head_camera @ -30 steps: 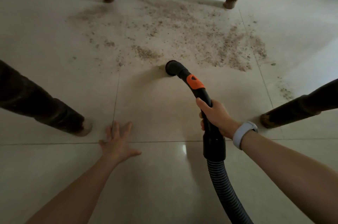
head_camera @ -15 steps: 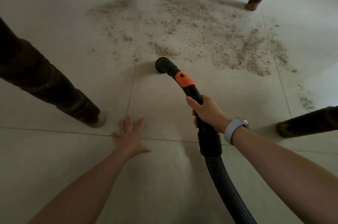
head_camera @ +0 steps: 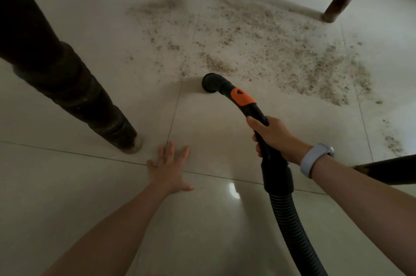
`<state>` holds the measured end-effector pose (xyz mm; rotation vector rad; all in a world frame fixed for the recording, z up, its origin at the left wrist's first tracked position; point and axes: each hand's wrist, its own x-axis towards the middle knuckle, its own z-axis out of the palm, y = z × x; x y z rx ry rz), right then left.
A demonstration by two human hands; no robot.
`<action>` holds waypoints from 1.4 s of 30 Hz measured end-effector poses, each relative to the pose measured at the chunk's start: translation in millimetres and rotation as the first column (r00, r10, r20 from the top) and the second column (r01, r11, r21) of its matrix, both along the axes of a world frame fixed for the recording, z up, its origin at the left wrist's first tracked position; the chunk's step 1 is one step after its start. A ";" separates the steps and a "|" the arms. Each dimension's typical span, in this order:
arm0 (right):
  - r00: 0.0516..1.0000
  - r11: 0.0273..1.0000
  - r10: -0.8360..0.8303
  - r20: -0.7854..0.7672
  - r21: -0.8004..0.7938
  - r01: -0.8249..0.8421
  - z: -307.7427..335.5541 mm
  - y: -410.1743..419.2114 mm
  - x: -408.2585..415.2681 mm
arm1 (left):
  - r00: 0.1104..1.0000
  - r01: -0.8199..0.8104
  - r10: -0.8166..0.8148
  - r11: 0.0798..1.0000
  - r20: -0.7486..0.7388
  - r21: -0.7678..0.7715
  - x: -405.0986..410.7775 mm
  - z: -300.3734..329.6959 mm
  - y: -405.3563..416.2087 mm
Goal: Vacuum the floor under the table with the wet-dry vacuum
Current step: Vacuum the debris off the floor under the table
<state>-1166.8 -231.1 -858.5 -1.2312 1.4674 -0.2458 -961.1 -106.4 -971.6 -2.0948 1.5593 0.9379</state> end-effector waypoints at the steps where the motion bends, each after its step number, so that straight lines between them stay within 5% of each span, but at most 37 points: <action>1: 1.000 1.000 0.004 0.000 0.009 -0.004 0.8 -2.5 5.8 | 1.000 0.006 -0.006 1.000 -0.008 0.002 1.6 0.0 -0.1; 23: 1.000 1.000 0.005 0.014 0.005 -0.005 12.5 -31.6 69.6 | 0.998 0.034 -0.036 0.998 -0.042 -0.053 -4.1 3.3 1.6; 28: 0.982 0.982 0.182 -0.039 0.049 -0.181 17.2 -26.8 76.5 | 1.000 0.014 -0.015 0.998 -0.024 -0.056 9.2 -0.1 6.5; 42: 0.979 0.982 0.186 -0.082 0.004 -0.186 25.3 -27.4 73.7 | 1.000 0.008 -0.010 0.998 -0.030 -0.061 8.7 1.4 3.5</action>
